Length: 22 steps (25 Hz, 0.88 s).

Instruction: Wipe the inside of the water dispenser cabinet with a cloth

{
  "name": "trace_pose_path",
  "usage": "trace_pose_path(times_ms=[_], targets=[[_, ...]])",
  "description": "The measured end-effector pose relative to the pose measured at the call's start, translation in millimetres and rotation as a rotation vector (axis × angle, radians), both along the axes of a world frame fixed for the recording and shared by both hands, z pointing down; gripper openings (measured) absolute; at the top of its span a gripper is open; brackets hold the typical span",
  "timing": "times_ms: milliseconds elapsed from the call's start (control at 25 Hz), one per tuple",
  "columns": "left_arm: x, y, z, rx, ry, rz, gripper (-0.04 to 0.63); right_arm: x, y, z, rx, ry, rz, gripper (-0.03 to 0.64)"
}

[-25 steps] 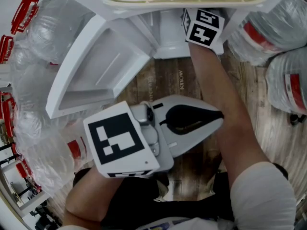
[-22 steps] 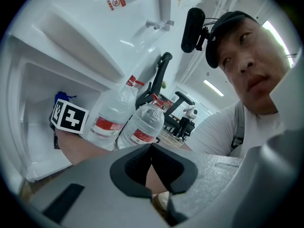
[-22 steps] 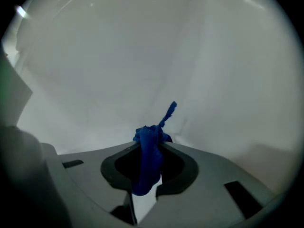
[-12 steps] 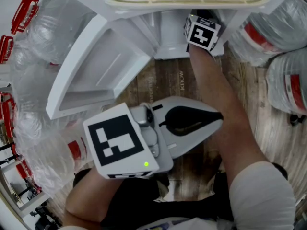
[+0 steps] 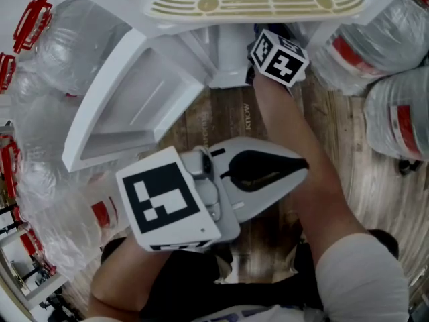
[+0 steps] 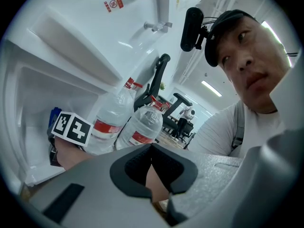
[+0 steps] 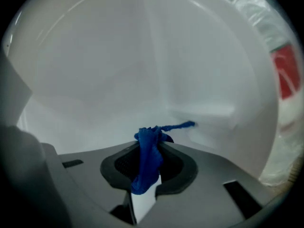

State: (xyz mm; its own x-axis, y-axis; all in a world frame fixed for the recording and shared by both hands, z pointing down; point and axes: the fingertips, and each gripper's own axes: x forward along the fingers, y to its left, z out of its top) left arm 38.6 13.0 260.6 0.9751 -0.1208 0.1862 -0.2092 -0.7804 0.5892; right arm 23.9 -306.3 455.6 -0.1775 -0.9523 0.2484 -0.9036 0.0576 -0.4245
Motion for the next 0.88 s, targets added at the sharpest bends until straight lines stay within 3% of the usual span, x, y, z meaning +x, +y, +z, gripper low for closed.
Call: trace_pose_path(times_ms=[200, 520, 880], targets=[[2.8, 1.1, 0.3, 0.004, 0.004, 0.013, 0.003, 0.5, 0.8, -67.6, 0.157, -0.220, 0.019, 0.069], [6.7, -0.3, -21.5, 0.022, 0.052, 0.025, 0.003, 31.9, 16.1, -108.6, 0.248, -0.489, 0.105, 0.069], [7.7, 5.8, -15.7, 0.021, 0.030, 0.040, 0.003, 53.3, 63.8, -107.5, 0.285, -0.602, 0.160, 0.069]])
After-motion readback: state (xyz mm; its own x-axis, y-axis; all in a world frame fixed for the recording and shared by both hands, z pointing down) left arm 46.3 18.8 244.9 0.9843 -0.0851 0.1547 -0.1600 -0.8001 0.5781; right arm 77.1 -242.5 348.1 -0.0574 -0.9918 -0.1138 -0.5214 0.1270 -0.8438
